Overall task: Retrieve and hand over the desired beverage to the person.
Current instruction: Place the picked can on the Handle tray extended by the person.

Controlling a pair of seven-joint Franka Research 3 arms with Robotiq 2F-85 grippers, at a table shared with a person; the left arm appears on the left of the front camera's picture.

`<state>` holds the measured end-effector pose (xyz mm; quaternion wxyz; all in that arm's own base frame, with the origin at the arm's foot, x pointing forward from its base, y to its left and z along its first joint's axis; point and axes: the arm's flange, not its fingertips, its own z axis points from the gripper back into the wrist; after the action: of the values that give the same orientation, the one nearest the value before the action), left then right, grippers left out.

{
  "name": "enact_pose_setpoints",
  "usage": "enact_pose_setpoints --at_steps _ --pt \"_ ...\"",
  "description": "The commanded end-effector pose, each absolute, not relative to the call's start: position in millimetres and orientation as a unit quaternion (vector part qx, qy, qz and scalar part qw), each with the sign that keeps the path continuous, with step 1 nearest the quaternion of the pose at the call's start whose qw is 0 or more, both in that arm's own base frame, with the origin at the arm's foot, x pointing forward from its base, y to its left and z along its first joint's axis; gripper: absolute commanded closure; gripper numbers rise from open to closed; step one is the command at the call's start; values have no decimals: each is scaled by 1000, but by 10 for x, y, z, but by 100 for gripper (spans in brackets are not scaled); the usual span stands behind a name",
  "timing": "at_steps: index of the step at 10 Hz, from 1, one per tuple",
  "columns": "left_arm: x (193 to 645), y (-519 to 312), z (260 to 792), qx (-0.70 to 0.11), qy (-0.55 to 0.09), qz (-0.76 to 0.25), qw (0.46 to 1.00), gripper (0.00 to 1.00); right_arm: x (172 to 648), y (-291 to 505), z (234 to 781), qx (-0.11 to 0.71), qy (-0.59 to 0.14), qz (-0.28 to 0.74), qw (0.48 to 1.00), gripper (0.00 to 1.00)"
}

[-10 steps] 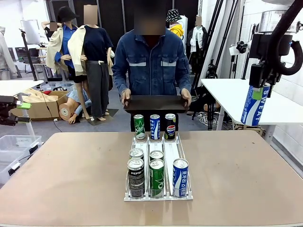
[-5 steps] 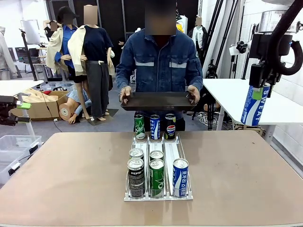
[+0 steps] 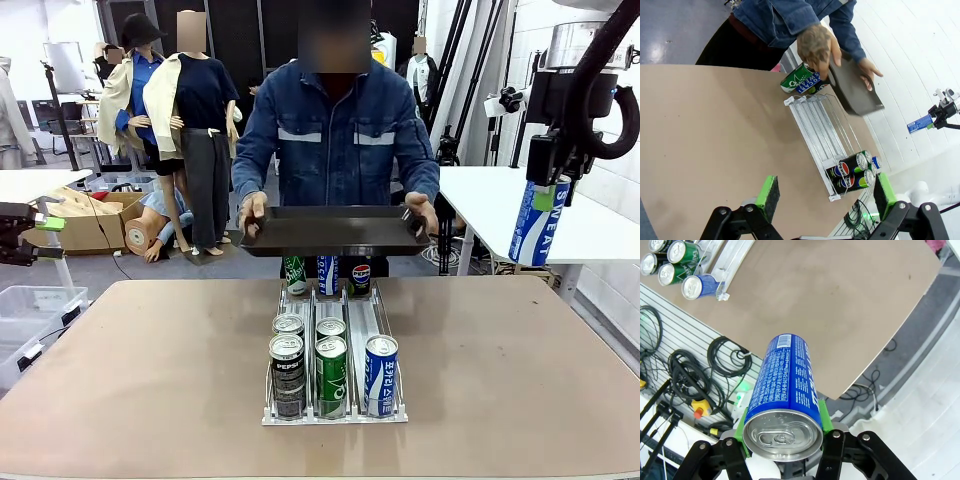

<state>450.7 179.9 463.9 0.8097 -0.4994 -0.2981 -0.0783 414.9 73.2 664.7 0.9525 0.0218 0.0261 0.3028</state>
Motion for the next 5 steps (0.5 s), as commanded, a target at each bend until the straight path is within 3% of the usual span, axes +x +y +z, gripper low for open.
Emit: enact_pose_setpoints --at_steps 1,5 --pt "4500 1807 4651 -497 -297 -79 812 0 4143 739 6683 21 22 301 953 100" --pt "4500 1807 4651 -497 -297 -79 812 0 4143 739 6683 21 22 301 953 100"
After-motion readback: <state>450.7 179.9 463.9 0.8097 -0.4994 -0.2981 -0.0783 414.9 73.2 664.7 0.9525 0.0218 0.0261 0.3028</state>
